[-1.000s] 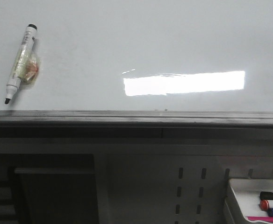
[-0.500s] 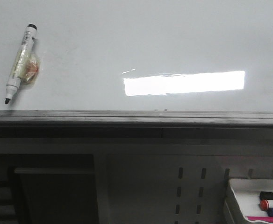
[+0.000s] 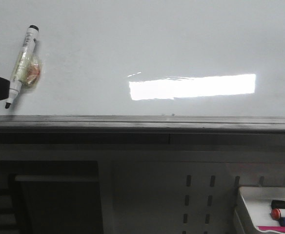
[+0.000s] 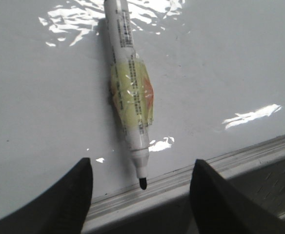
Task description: Write number 4 on whiteboard
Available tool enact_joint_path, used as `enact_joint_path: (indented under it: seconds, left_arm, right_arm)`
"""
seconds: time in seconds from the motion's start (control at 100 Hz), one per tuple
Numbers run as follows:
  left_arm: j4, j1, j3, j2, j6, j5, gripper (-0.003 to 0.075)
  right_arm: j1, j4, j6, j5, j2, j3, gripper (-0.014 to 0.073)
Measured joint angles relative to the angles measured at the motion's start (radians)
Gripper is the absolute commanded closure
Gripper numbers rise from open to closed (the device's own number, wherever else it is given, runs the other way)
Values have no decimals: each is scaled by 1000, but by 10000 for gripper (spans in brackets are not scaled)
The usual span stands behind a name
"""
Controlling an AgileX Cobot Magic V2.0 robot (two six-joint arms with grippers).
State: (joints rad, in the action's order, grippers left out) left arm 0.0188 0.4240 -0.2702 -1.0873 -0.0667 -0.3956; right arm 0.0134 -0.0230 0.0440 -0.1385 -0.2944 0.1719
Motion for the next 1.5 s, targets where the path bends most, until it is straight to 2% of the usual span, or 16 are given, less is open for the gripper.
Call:
enact_joint_path:
  seconds: [0.42, 0.49, 0.65, 0.8, 0.92, 1.1, 1.28, 1.33, 1.38, 1.5]
  left_arm:
    - [-40, 4, -89, -189, 0, -47, 326]
    - [-42, 4, -93, -207, 0, -57, 390]
    - [-58, 4, -94, -221, 0, -70, 739]
    - [-58, 4, -94, -221, 0, -70, 741]
    - [-19, 4, -94, -218, 0, -70, 741]
    - [245, 7, -94, -158, 0, -68, 741]
    - [512, 45, -94, -63, 0, -70, 740]
    - [592, 63, -94, -44, 0, -70, 740]
    - [667, 77, -94, -32, 0, -75, 740]
    - [786, 101, -94, -22, 0, -108, 740]
  right_arm:
    - [0, 0, 2, 32, 0, 0, 658]
    - [0, 0, 2, 35, 0, 0, 658]
    - [0, 0, 2, 24, 0, 0, 658]
    - [0, 0, 2, -12, 0, 10, 658]
    - [-29, 0, 2, -108, -11, 60, 658]
    - [-155, 0, 0, -217, -85, 139, 658]
    - [-375, 0, -2, -210, -225, 234, 651]
    - [-443, 0, -2, -197, -274, 262, 613]
    - [-510, 0, -2, -182, -331, 291, 538]
    - [-664, 6, -2, -156, -445, 353, 279]
